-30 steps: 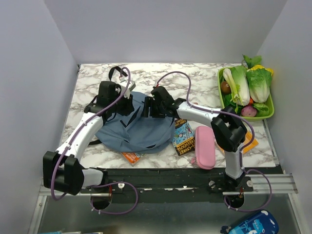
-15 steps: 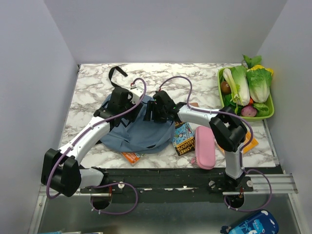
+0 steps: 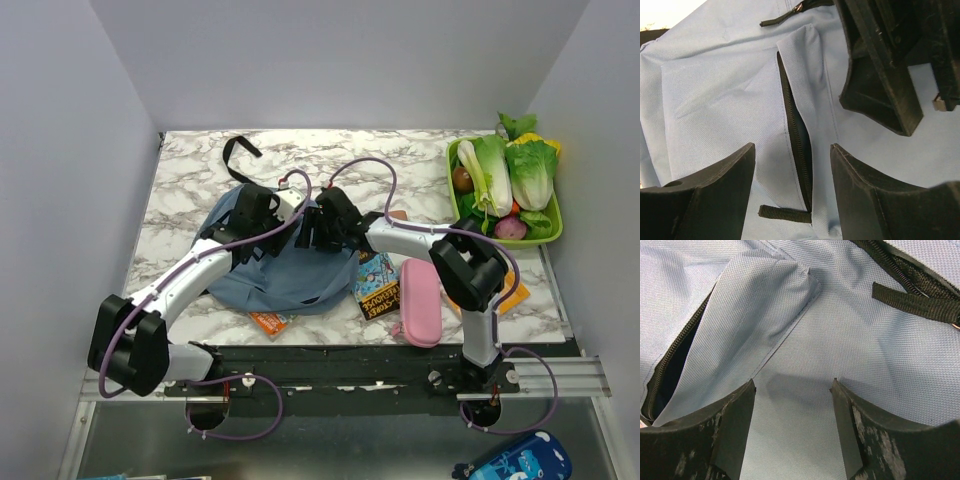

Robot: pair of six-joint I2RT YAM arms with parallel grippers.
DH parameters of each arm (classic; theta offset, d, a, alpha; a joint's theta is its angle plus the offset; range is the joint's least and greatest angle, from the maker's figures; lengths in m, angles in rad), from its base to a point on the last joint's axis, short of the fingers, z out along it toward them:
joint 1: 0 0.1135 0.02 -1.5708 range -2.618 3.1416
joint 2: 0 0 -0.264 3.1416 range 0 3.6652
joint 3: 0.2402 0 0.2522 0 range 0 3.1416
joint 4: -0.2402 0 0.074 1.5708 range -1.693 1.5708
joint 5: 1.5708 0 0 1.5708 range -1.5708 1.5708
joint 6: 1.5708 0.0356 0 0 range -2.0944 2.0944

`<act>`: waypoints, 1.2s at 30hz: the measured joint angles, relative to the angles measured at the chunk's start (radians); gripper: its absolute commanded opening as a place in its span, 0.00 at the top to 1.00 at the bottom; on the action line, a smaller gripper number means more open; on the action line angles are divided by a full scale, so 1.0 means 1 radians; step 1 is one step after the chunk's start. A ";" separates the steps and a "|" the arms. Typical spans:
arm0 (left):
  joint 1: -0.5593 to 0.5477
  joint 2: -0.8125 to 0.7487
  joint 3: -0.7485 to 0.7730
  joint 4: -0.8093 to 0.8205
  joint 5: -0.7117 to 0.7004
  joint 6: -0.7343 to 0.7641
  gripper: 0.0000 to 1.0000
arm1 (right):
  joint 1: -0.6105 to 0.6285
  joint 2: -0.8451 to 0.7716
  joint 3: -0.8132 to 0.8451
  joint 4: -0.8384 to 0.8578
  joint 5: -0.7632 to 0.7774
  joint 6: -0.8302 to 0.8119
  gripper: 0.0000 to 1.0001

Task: Pack the student bag
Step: Unzip the student bag at the center of the board.

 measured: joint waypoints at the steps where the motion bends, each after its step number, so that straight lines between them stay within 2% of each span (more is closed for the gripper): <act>1: 0.000 0.004 -0.005 0.003 -0.003 0.007 0.32 | 0.000 -0.001 -0.003 0.004 0.000 0.002 0.29; 10: -0.001 0.085 -0.024 0.053 -0.110 0.058 0.40 | -0.002 -0.011 -0.032 0.038 0.000 0.014 0.30; 14: -0.001 0.085 -0.031 0.078 -0.155 0.067 0.58 | -0.005 -0.014 -0.042 0.051 0.000 0.018 0.30; 19: -0.007 0.073 -0.039 0.100 -0.203 0.073 0.66 | -0.007 -0.015 -0.048 0.061 0.000 0.023 0.30; 21: -0.007 0.065 -0.042 0.110 -0.216 0.074 0.73 | -0.007 -0.015 -0.050 0.063 0.000 0.023 0.30; 23: -0.007 0.061 -0.043 0.119 -0.225 0.073 0.84 | -0.007 -0.015 -0.050 0.064 0.000 0.023 0.30; 25: -0.007 0.060 -0.043 0.127 -0.236 0.066 0.90 | -0.008 -0.015 -0.052 0.067 0.000 0.023 0.30; 26: -0.007 0.060 -0.043 0.128 -0.243 0.064 0.99 | -0.008 -0.015 -0.054 0.069 0.000 0.023 0.31; 33: -0.006 0.049 -0.035 0.118 -0.261 -0.001 1.00 | -0.011 -0.037 -0.076 0.081 0.003 0.019 0.30; 36: -0.006 0.046 -0.012 0.089 -0.254 -0.026 1.00 | -0.031 -0.085 -0.090 0.036 0.012 0.006 0.26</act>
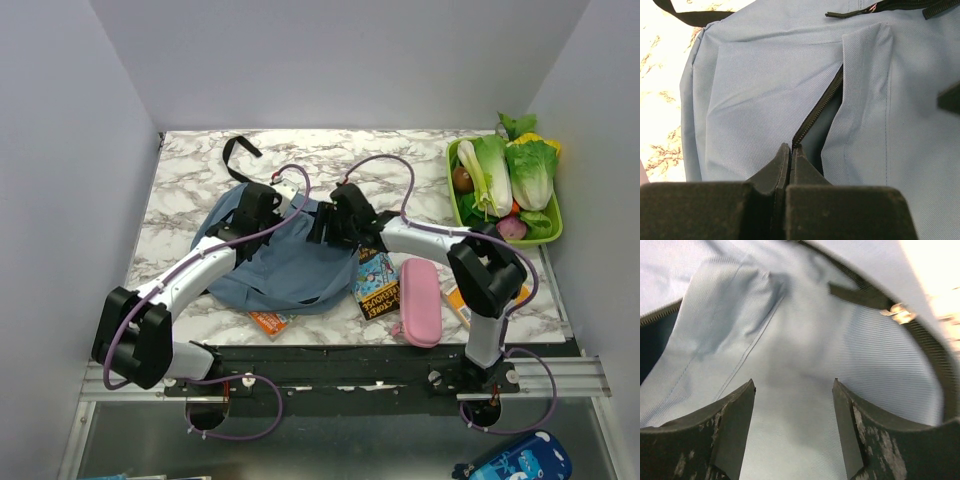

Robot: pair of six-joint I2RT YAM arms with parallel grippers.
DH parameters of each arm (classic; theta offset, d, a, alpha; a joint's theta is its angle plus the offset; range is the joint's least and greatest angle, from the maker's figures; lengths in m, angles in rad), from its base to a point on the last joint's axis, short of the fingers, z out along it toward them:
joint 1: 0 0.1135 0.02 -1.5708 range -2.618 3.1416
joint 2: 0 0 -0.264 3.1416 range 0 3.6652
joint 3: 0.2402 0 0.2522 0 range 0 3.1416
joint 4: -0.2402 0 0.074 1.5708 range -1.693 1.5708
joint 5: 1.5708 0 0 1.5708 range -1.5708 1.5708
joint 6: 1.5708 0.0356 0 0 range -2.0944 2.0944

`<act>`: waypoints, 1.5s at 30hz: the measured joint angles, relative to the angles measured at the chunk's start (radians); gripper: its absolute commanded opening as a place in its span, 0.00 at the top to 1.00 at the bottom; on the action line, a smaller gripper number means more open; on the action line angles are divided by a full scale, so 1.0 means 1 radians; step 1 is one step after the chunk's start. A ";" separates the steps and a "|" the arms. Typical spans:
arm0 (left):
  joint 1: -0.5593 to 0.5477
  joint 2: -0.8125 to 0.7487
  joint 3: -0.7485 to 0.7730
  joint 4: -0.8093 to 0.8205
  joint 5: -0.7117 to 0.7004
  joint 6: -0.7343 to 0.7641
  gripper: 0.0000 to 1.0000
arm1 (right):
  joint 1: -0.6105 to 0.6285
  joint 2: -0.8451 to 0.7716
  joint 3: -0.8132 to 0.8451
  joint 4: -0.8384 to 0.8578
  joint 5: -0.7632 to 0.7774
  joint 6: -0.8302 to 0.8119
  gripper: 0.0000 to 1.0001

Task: Pack the student bag
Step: Unzip the student bag at the center of the board, then pick up the personal item from the center of the board.

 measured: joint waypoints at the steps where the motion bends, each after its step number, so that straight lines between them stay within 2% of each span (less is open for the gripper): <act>1: 0.000 -0.002 0.006 -0.008 0.002 -0.006 1.00 | -0.015 -0.019 -0.001 -0.019 0.004 -0.004 0.24; 7: 0.000 -0.018 0.006 -0.019 0.012 -0.026 1.00 | -0.214 -0.111 -0.001 -0.089 0.047 -0.019 0.20; 14: 0.001 -0.041 0.002 -0.021 0.023 -0.030 1.00 | -0.497 -0.127 -0.077 -0.156 0.119 -0.025 0.18; 21: 0.001 -0.042 0.002 -0.024 0.029 -0.030 1.00 | -0.521 -0.124 -0.097 -0.217 0.124 -0.049 0.18; 30: 0.001 -0.042 0.002 -0.024 0.037 -0.031 1.00 | -0.521 -0.085 -0.135 -0.134 -0.021 -0.047 0.23; 33: 0.001 -0.041 0.003 -0.024 0.041 -0.031 1.00 | -0.523 -0.088 -0.162 -0.074 -0.059 -0.041 0.29; 36: 0.001 -0.041 0.003 -0.024 0.046 -0.031 1.00 | -0.520 -0.089 -0.182 -0.035 -0.074 -0.036 0.43; 37: 0.001 -0.041 0.003 -0.024 0.047 -0.032 1.00 | -0.519 -0.089 -0.186 -0.028 -0.074 -0.034 0.54; 39: 0.001 -0.039 0.003 -0.024 0.049 -0.033 1.00 | -0.510 -0.089 -0.193 -0.024 -0.067 -0.034 0.66; 40: 0.001 -0.038 0.003 -0.023 0.050 -0.033 1.00 | -0.502 -0.089 -0.198 -0.027 -0.066 -0.028 0.82; 42: 0.001 -0.035 0.004 -0.024 0.053 -0.033 1.00 | -0.482 -0.087 -0.200 -0.031 -0.061 -0.024 0.96; 43: 0.001 -0.035 0.004 -0.024 0.053 -0.033 1.00 | -0.473 -0.085 -0.200 -0.032 -0.061 -0.015 1.00; 45: 0.002 -0.035 0.004 -0.023 0.053 -0.033 1.00 | -0.461 -0.087 -0.200 -0.030 -0.055 -0.010 0.99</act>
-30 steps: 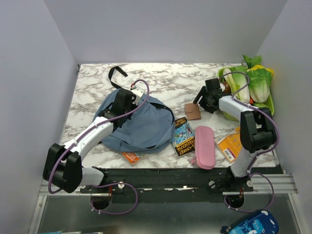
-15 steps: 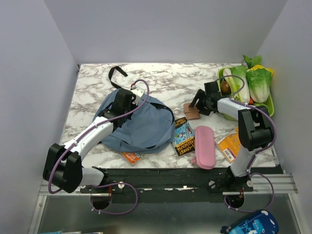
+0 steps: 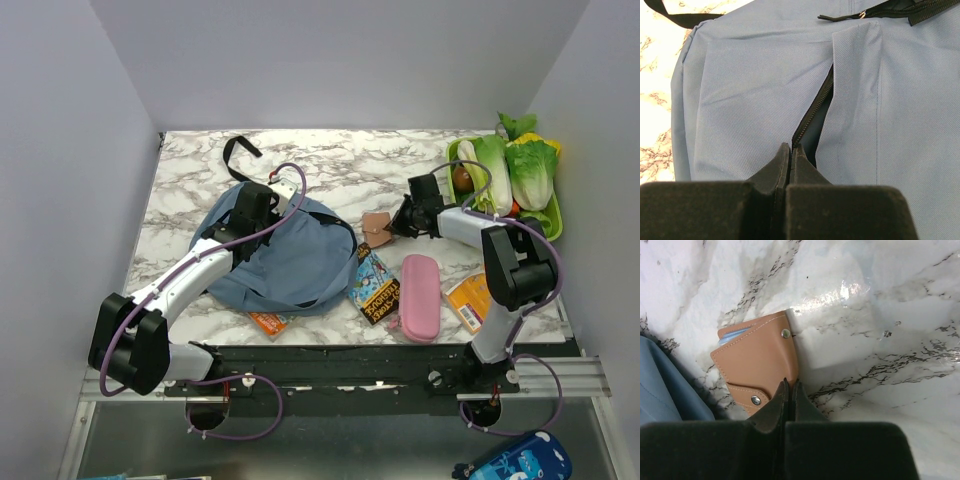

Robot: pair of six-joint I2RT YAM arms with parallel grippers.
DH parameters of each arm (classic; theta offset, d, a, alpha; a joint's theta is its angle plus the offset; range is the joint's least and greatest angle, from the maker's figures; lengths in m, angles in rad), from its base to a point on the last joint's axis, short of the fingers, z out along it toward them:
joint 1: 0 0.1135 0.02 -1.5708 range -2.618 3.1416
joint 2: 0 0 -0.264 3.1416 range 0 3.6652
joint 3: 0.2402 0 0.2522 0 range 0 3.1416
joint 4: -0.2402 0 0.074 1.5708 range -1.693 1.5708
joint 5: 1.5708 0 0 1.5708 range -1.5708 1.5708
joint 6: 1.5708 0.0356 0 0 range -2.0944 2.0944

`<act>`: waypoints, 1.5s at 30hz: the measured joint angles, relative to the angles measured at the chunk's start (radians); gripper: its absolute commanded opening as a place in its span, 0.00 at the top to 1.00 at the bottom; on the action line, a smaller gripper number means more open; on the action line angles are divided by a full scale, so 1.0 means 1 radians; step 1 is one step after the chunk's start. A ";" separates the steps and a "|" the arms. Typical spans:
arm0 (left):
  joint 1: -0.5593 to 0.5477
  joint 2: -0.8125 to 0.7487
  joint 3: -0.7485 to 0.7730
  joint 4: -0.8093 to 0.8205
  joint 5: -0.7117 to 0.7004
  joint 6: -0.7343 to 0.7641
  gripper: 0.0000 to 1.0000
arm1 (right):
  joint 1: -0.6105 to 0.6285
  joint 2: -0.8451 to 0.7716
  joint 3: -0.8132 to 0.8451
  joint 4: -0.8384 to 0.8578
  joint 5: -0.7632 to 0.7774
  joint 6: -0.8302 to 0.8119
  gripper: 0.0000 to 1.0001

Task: Pack the student bag
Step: Pick up the personal item from the center of the board, then place the personal item in the student bag.

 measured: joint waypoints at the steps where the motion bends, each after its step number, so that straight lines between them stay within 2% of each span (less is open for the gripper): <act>1: 0.000 0.000 0.000 0.000 0.000 0.000 1.00 | 0.003 0.000 0.000 0.000 0.003 0.003 1.00; 8: 0.000 0.000 0.000 0.000 0.000 0.000 1.00 | 0.009 -0.055 -0.022 -0.022 0.025 0.008 1.00; 15: 0.000 0.001 0.000 0.000 0.000 0.000 1.00 | 0.017 -0.262 -0.025 -0.089 0.035 -0.003 0.99; 19: 0.000 0.002 0.002 0.000 0.000 0.000 1.00 | 0.027 -0.349 -0.022 -0.079 -0.002 0.003 0.99; 23: 0.000 0.002 0.004 0.000 0.000 0.000 1.00 | 0.061 -0.367 -0.023 -0.037 -0.086 0.036 0.99; 28: 0.000 0.003 0.004 0.000 0.000 0.000 1.00 | 0.152 -0.349 -0.022 0.089 -0.224 0.095 0.99; 32: 0.000 0.003 0.005 0.000 0.000 0.000 1.00 | 0.238 -0.258 0.016 0.226 -0.353 0.137 0.99; 37: 0.000 0.003 0.006 0.000 0.000 0.000 1.00 | 0.308 -0.117 0.104 0.289 -0.442 0.157 1.00; 45: 0.000 0.003 0.019 -0.018 0.002 -0.003 1.00 | 0.329 0.045 0.172 0.325 -0.500 0.178 0.99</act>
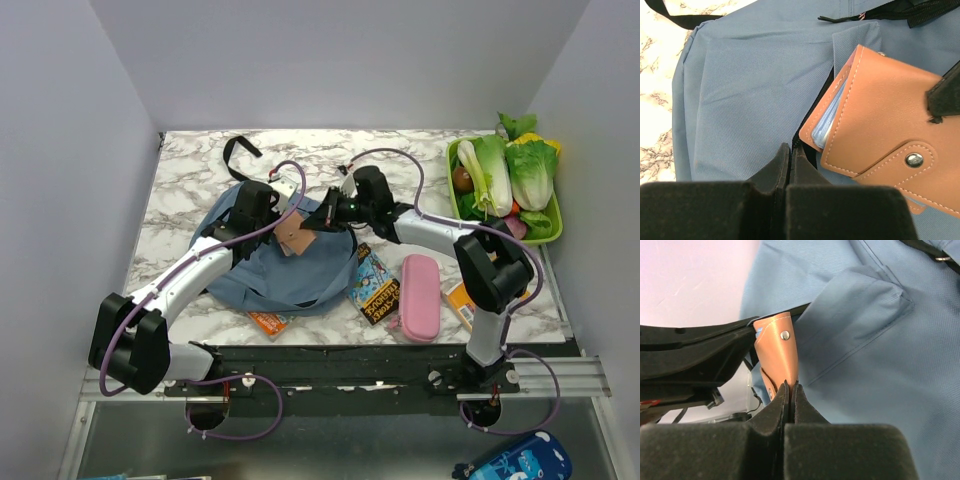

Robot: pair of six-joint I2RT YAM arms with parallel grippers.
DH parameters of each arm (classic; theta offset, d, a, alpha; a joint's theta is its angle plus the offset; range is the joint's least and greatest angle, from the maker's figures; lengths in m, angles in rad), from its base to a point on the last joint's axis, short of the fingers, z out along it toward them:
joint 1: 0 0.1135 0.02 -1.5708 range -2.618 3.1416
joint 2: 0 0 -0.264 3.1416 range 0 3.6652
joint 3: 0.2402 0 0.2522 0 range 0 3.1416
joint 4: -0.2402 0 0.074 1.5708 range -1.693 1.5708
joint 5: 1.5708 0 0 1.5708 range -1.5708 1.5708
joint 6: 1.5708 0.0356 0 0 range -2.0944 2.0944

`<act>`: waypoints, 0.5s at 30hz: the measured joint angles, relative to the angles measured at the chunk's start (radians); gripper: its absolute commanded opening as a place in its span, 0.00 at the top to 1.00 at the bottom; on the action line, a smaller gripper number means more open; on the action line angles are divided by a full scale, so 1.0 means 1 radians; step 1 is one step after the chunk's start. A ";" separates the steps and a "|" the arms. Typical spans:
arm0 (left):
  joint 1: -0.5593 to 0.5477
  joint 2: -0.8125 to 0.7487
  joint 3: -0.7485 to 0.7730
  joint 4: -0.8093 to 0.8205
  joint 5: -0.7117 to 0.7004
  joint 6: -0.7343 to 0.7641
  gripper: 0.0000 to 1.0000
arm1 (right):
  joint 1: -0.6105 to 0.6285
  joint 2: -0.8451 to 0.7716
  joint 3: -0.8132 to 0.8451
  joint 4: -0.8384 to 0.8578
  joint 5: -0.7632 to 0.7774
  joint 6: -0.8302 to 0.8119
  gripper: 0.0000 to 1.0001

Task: Pack the student bag
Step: Place the personal item in the student bag.

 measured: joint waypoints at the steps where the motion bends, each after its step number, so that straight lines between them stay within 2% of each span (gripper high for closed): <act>1: 0.000 0.000 0.002 -0.002 0.000 -0.001 1.00 | 0.000 0.010 0.000 0.001 -0.003 0.002 0.99; 15: 0.007 0.000 0.004 -0.027 0.002 -0.005 1.00 | 0.039 0.148 0.077 -0.018 -0.028 0.021 1.00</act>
